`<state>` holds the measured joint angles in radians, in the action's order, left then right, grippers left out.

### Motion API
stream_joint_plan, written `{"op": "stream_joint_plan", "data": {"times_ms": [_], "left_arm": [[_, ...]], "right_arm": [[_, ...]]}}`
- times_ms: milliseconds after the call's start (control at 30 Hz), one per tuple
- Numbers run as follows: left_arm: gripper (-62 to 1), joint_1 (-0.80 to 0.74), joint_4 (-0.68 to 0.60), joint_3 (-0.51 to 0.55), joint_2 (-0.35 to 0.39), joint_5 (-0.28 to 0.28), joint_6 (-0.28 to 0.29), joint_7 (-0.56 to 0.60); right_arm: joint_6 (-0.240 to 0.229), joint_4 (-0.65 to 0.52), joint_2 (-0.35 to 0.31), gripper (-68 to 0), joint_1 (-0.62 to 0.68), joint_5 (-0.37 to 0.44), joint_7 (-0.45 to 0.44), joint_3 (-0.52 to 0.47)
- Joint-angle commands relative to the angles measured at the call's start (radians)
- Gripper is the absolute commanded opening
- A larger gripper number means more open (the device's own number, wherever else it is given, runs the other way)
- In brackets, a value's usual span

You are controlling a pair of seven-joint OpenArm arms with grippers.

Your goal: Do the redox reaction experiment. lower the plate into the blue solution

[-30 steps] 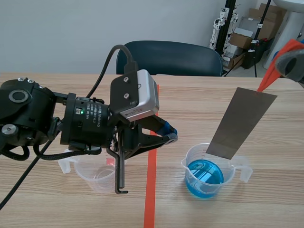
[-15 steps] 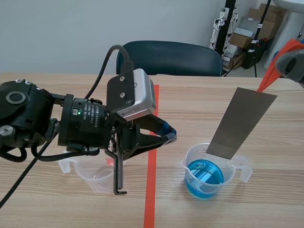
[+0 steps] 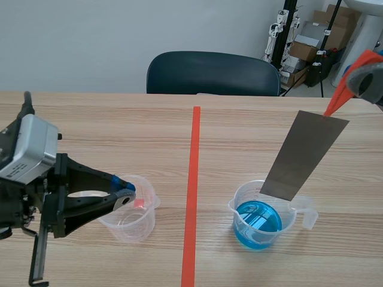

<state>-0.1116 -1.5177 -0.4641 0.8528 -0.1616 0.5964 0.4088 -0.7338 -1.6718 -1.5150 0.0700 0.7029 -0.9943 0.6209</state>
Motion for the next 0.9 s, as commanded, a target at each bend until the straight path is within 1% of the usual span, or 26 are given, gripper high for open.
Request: {"op": "stream_joint_plan", "data": {"times_ms": [0,67,133,300,400,500,533,633,733,767,867], "left_arm": [[-56.9,-0.042,-0.013,0.024,0.016,-0.013,-0.002,0.047],[-56.9,-0.103,-0.013,0.063,0.037,-0.012,-0.007,0.092],[-56.9,-0.166,-0.013,0.101,0.051,0.002,-0.020,0.134],[-56.9,-0.330,-0.012,0.183,0.054,0.018,-0.097,0.238],[-56.9,-0.414,0.003,0.217,0.050,0.018,-0.124,0.325],[-56.9,-0.470,0.047,0.241,0.029,0.029,-0.167,0.396],[-56.9,-0.480,0.069,0.246,0.019,0.040,-0.179,0.423],[-56.9,-0.496,0.167,0.253,-0.025,0.100,-0.214,0.515],[-56.9,-0.495,0.279,0.253,-0.079,0.163,-0.222,0.617],[-56.9,-0.495,0.314,0.252,-0.096,0.189,-0.226,0.656],[-56.9,-0.495,0.404,0.252,-0.140,0.272,-0.275,0.779]], "right_arm": [[-0.012,-0.006,-0.003,-67.1,-0.009,0.014,-0.018,-0.013],[-0.012,-0.006,-0.003,-67.1,-0.009,0.014,-0.017,-0.013],[-0.012,-0.006,-0.003,-67.1,-0.009,0.011,-0.018,-0.013],[-0.010,-0.006,-0.002,-67.1,-0.009,0.003,-0.018,-0.013],[0.014,-0.006,0.009,-67.1,-0.009,0.000,-0.013,-0.013],[0.027,-0.003,0.033,-67.1,-0.009,-0.016,0.011,-0.013],[0.031,-0.003,0.041,-67.1,-0.009,-0.028,0.013,-0.013],[0.031,-0.003,0.060,-67.1,-0.009,-0.047,0.017,-0.013],[0.031,-0.003,0.075,-67.1,-0.009,-0.049,0.028,-0.013],[0.034,-0.003,0.080,-67.1,-0.009,-0.049,0.034,-0.013],[0.037,-0.003,0.093,-67.1,-0.009,-0.049,0.051,-0.013]]}}
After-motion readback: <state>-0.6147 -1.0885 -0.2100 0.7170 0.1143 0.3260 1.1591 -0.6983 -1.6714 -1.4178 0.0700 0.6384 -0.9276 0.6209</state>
